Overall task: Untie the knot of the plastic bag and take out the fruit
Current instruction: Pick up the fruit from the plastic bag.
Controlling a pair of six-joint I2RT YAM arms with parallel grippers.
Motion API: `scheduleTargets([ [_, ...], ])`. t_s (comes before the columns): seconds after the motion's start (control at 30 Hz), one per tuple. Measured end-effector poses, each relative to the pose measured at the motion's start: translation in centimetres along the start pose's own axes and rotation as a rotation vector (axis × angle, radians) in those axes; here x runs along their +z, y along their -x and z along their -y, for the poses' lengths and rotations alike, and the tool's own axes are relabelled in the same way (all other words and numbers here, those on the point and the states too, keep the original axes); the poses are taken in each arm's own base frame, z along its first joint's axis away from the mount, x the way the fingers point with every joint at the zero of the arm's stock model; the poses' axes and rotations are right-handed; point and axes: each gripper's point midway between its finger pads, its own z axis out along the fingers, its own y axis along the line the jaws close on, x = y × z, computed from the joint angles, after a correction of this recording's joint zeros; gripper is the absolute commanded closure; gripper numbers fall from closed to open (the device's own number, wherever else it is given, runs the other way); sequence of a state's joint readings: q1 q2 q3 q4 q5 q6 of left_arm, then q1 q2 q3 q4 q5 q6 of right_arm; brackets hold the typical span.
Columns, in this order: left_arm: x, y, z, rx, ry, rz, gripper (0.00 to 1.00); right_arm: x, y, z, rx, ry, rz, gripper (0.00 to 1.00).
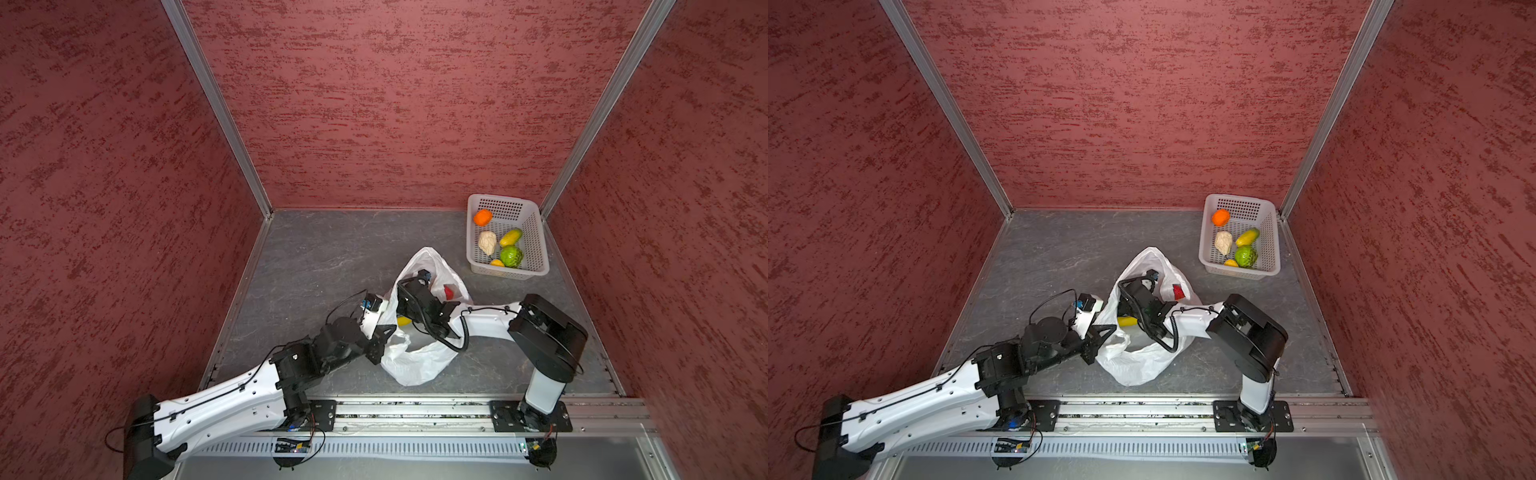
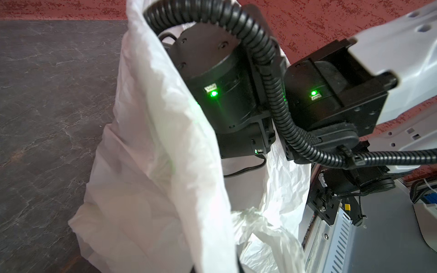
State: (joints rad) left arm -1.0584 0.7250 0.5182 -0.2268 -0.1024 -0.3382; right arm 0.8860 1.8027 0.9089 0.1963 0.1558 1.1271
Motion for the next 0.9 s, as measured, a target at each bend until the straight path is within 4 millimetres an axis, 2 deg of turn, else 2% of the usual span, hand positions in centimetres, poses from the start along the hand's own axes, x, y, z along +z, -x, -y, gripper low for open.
scheduleTargets([
  [0.2, -0.3, 0.0, 0.0, -0.007, -0.002, 0.004, 1.0, 0.0, -0.2, 0.7, 0.025, -0.005, -0.004, 0.4],
  [0.33, -0.4, -0.1, -0.2, -0.007, 0.002, -0.001, 1.0, -0.6, -0.3, 1.2, 0.036, -0.009, -0.005, 0.45],
  [0.47, -0.5, -0.1, -0.2, -0.007, 0.004, -0.003, 1.0, -1.9, -0.5, 2.3, 0.046, -0.021, -0.01, 0.48],
  [0.7, -0.4, -0.1, -0.2, -0.007, 0.004, -0.003, 1.0, -5.1, -0.9, 4.5, 0.06, -0.054, -0.019, 0.49],
  [0.9, 0.8, -1.1, -0.2, -0.001, 0.01, -0.047, 1.0, -7.3, -0.1, 3.7, 0.064, -0.023, -0.006, 0.49],
])
